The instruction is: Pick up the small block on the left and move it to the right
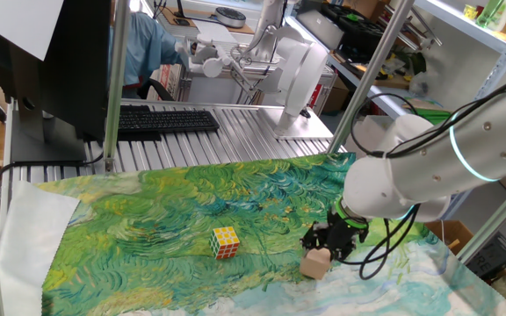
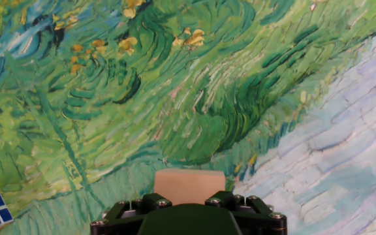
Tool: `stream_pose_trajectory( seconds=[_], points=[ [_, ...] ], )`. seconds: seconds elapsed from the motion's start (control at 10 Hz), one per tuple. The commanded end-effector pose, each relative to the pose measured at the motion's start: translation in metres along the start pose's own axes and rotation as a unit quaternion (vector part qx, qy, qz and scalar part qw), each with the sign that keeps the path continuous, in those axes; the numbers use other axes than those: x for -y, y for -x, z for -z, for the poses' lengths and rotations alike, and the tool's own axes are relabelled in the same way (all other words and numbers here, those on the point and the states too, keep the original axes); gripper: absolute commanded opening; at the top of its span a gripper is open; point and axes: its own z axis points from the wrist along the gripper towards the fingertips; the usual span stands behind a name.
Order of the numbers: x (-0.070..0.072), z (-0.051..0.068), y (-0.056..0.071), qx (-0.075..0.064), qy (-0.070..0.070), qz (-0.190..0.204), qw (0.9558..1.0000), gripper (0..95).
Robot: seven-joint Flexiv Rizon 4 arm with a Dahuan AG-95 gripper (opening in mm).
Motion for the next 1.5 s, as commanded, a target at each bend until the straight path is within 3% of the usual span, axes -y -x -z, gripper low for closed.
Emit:
stream_pose_trajectory(
  seconds=[0.1, 0.2, 0.4, 0.5, 0.6, 0.7, 1.5],
  points=[
    [0.0007, -0.0021, 0.0000, 0.002, -0.001, -0.007, 1.0000, 38.0],
    [0.0007, -0.0023, 0.0000, 0.003, -0.001, -0.010, 1.0000, 57.0],
    [0.0007, -0.0024, 0.0000, 0.006, 0.001, -0.015, 0.9999, 57.0],
    [0.0007, -0.0024, 0.0000, 0.006, 0.001, -0.016, 0.9999, 76.0],
    [0.0007, -0.0024, 0.0000, 0.006, 0.001, -0.019, 0.9998, 76.0],
    [0.0007, -0.0025, 0.0000, 0.006, 0.002, -0.022, 0.9997, 95.0],
    [0.0004, -0.0006, 0.0002, 0.006, 0.004, -0.023, 0.9997, 95.0]
  ],
)
